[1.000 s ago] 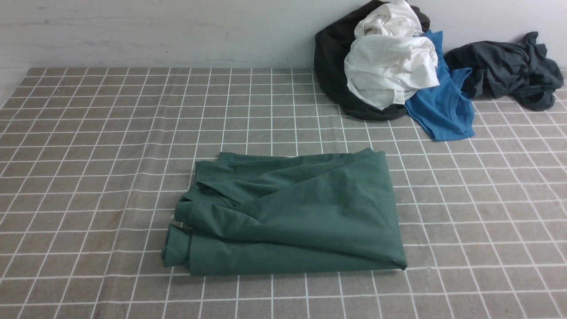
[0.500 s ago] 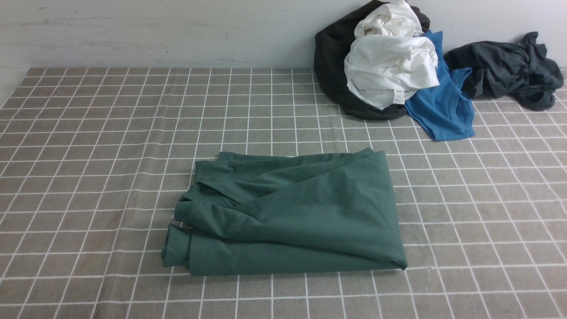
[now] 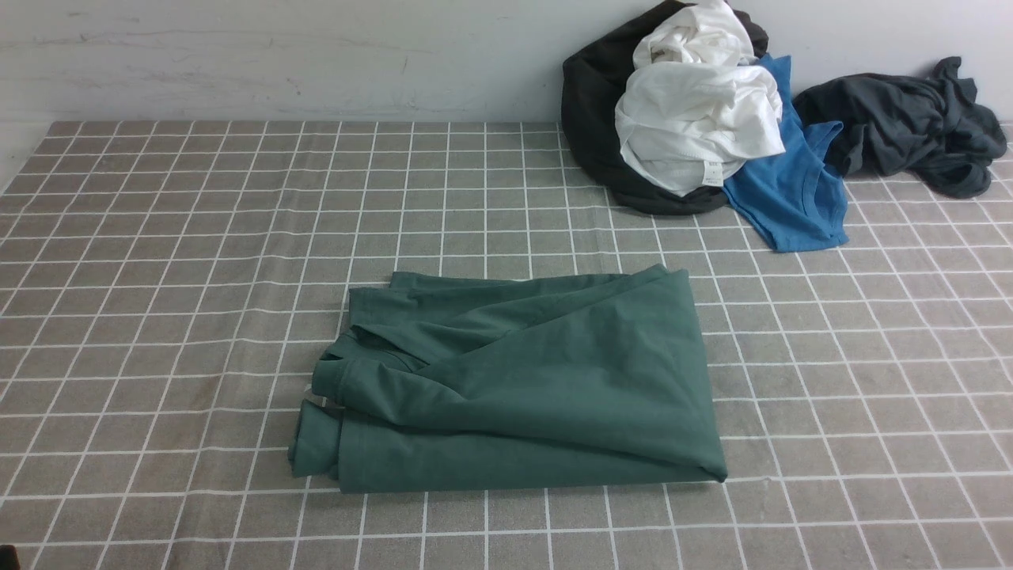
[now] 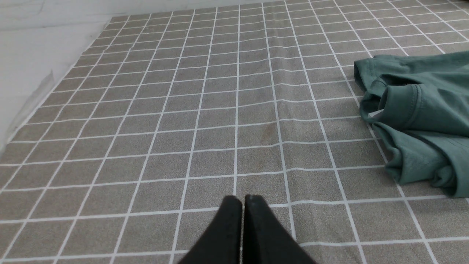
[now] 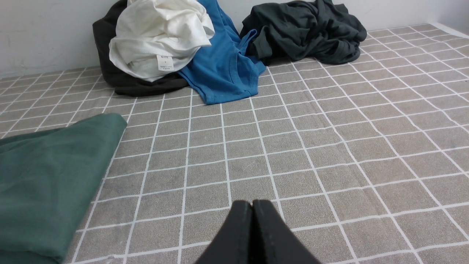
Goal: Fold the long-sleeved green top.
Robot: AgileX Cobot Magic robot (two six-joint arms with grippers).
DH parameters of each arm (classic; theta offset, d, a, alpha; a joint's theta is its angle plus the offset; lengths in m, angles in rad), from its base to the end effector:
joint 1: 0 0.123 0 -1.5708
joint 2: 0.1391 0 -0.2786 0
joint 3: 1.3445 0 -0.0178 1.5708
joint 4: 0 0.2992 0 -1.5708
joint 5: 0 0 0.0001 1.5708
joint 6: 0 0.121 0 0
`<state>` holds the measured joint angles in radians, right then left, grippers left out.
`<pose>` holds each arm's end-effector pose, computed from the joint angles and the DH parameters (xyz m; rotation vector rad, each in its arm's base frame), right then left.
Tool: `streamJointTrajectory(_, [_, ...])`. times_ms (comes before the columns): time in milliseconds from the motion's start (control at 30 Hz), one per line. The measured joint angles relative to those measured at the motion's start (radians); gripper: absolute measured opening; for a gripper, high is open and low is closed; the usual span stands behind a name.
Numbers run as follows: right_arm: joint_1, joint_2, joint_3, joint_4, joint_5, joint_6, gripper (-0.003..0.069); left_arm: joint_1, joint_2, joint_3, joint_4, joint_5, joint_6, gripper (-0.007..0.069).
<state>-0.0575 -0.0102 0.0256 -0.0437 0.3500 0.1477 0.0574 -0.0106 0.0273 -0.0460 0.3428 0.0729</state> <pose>0.1368 -0.0097 0.1647 0.1620 1.8416 0.0204 0.1373 0.0060 0.1649 -0.0148 1.8429 0.0466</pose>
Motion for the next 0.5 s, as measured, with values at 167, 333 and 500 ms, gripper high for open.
streamJointTrajectory(167, [0.0, 0.0, 0.0, 0.0, 0.0, 0.0, -0.0014, 0.0, 0.0, 0.0, 0.0, 0.0, 0.0, -0.0007])
streamJointTrajectory(333, [0.0, 0.0, 0.0, 0.0, 0.0, -0.006, -0.0014, 0.0, 0.0, 0.0, 0.0, 0.0, 0.0, -0.0007])
streamJointTrajectory(500, [0.0, 0.0, 0.0, 0.0, 0.0, -0.011, -0.0014, 0.0, 0.0, 0.0, 0.0, 0.0, 0.0, -0.0007])
